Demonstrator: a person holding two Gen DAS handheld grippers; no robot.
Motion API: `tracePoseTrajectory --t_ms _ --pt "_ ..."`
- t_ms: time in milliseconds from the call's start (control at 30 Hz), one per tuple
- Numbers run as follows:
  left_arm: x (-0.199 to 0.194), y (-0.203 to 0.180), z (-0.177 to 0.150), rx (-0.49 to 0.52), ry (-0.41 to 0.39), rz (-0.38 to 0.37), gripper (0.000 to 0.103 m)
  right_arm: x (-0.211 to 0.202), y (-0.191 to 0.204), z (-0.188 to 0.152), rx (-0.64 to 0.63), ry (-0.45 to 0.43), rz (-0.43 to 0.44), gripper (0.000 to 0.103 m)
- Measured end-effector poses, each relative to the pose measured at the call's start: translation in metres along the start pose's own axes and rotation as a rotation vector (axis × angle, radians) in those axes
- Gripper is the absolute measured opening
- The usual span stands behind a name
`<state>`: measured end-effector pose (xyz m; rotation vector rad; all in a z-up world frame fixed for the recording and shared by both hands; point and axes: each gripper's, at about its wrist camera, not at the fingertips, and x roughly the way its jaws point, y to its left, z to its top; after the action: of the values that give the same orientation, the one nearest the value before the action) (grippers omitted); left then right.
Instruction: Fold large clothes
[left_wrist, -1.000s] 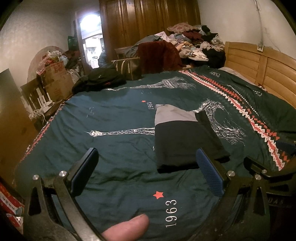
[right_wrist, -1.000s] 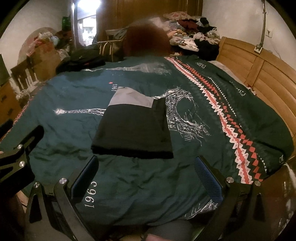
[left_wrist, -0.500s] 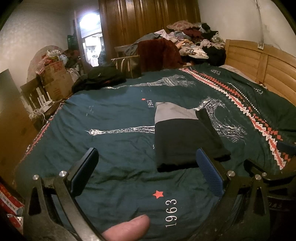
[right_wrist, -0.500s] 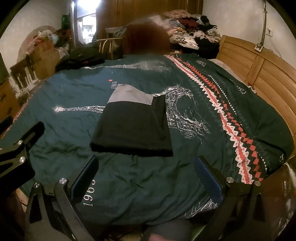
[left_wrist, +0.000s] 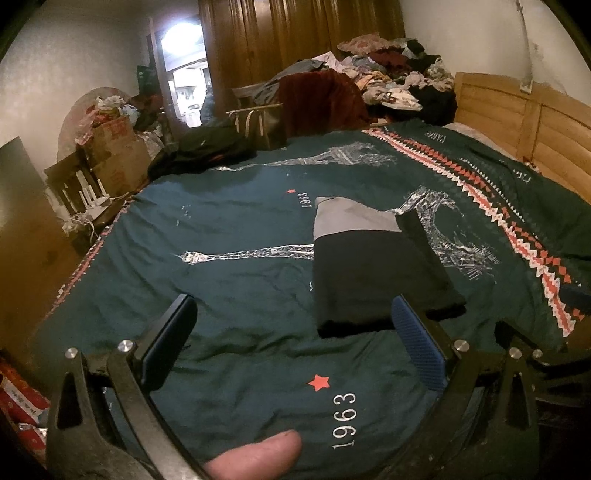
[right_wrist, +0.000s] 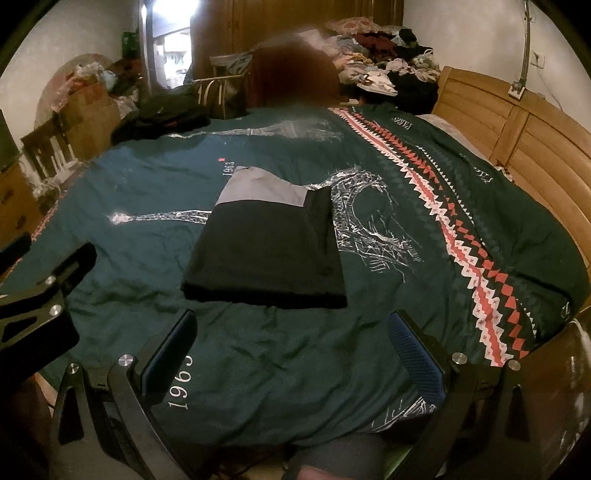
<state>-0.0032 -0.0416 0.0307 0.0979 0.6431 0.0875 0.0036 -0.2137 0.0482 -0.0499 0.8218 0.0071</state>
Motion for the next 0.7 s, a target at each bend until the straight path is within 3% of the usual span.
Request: tracePoseTrajectory --t_ms 133,700 --pt "0.000 -0.003 -0.002 0.015 0.011 0.022 0.103 0.000 0.000 -0.001 0.003 0.002 0.004 0.103" --pt "0.014 -0.001 -0.011 -0.024 0.135 -0.043 0.103 0.013 0.002 -0.007 0.016 0.037 -0.002 0.103"
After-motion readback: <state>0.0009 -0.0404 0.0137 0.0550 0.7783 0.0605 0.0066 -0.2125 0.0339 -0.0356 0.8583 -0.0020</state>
